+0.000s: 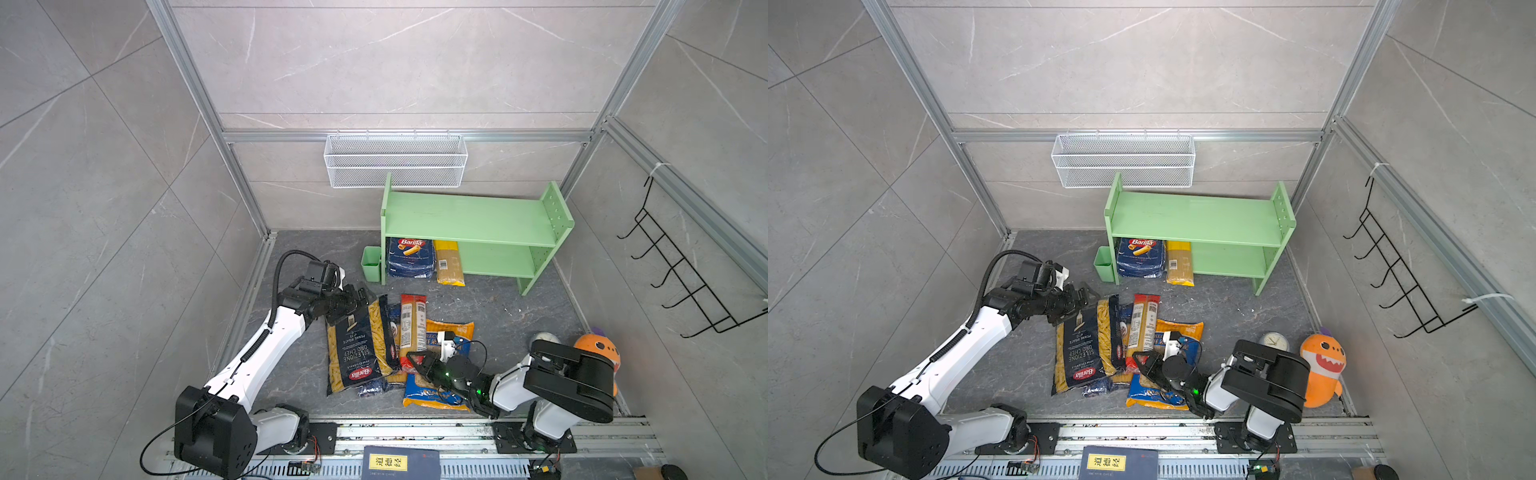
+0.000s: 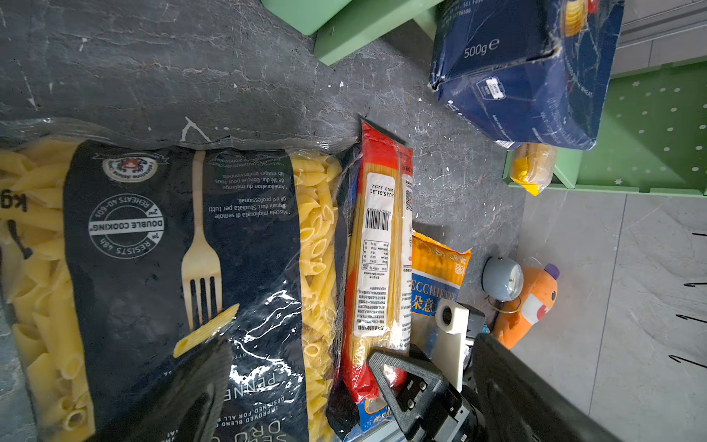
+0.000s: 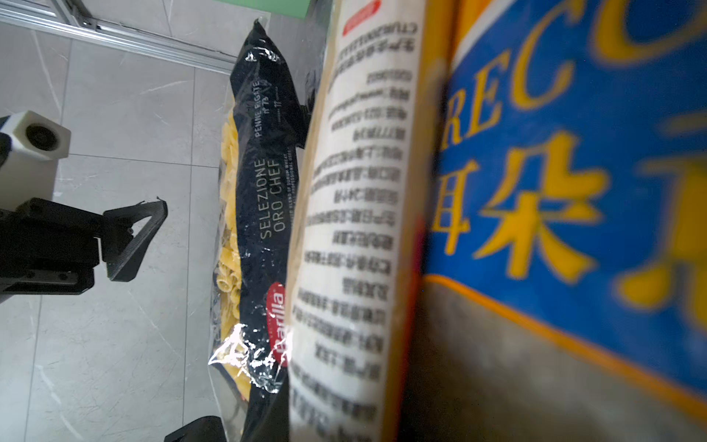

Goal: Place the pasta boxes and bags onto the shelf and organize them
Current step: 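Lift the red-labelled spaghetti pack upright with the right gripper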

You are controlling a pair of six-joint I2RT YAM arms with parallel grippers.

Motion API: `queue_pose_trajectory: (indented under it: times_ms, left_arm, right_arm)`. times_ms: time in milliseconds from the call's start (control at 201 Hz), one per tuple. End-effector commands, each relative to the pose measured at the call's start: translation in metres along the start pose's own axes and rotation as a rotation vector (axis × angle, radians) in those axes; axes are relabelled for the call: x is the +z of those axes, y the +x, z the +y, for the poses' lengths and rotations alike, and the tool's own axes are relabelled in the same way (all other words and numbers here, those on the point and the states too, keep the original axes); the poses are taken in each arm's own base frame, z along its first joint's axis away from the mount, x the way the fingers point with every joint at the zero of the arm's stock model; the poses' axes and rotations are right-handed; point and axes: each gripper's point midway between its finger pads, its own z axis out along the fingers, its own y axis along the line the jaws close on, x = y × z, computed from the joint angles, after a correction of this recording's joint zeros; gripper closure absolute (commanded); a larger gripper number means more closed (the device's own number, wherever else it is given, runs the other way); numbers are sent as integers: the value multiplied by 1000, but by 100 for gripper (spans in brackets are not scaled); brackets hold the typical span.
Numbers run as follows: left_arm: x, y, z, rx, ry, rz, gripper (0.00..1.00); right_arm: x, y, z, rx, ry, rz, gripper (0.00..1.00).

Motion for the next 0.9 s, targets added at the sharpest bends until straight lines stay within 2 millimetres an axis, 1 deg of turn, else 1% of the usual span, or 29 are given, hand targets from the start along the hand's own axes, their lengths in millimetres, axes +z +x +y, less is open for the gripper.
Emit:
queue_pose_trajectory:
  times_ms: [0, 115, 184, 388, 538, 642, 787, 891]
  left_arm:
    - [-10, -9, -13, 31, 42, -40, 0]
    - [-8, -12, -15, 28, 50, -50, 0]
    - [-6, -14, -15, 28, 52, -53, 0]
    - [-4, -21, -18, 28, 58, -72, 0]
    - [-3, -24, -18, 25, 57, -83, 0]
    - [-4, -27, -18, 27, 52, -95, 0]
    - [-7, -33, -18, 36, 37, -120, 0]
    - [-8, -37, -19, 36, 33, -135, 0]
  right_arm:
    - [-15, 7, 3, -71, 50, 57, 83]
    - [-33, 2, 16, -142, 107, 72, 85]
    - [-45, -2, 25, -169, 113, 68, 85]
    - [-71, -5, 31, -189, 127, 86, 88]
    - [-89, -5, 42, -210, 111, 111, 89]
    - [-103, -6, 52, -227, 94, 123, 89]
    - [-128, -11, 64, -241, 65, 117, 89]
    - [-151, -19, 72, -258, 55, 94, 89]
